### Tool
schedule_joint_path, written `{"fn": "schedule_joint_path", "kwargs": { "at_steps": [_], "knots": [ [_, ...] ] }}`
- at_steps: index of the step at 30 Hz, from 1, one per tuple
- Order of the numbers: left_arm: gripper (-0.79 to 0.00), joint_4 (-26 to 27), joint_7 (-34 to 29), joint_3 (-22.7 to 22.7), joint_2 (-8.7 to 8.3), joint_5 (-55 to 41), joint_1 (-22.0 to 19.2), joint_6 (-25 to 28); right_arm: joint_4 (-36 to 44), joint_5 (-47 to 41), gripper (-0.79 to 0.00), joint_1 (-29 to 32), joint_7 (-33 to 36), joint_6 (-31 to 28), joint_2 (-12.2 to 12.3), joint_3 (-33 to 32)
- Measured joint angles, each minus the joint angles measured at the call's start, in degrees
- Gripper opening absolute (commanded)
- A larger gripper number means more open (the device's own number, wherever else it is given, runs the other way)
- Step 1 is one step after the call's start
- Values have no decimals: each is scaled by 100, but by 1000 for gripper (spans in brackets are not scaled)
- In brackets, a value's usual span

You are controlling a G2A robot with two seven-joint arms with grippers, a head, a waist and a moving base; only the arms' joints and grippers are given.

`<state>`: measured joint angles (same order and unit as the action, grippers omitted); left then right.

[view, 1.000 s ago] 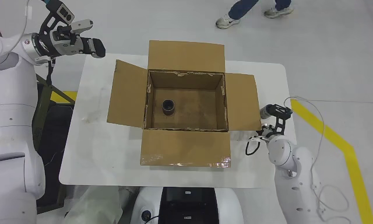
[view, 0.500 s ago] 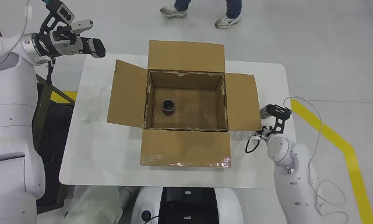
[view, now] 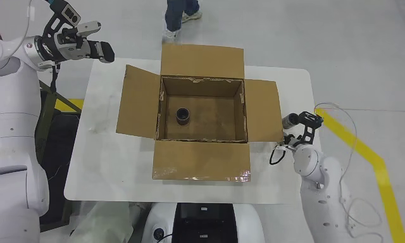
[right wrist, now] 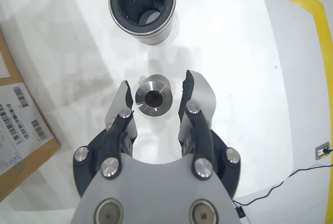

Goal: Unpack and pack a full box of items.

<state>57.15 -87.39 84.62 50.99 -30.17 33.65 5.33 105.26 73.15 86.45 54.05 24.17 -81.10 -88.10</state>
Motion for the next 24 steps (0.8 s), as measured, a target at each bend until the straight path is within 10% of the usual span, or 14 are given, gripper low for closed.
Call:
{"fn": "schedule_joint_path", "kwargs": {
  "at_steps": [24],
  "knots": [
    [0, 0, 0, 0, 0, 0, 0, 0, 2178, 631, -231, 613, -444, -55, 13, 280]
  ]
}}
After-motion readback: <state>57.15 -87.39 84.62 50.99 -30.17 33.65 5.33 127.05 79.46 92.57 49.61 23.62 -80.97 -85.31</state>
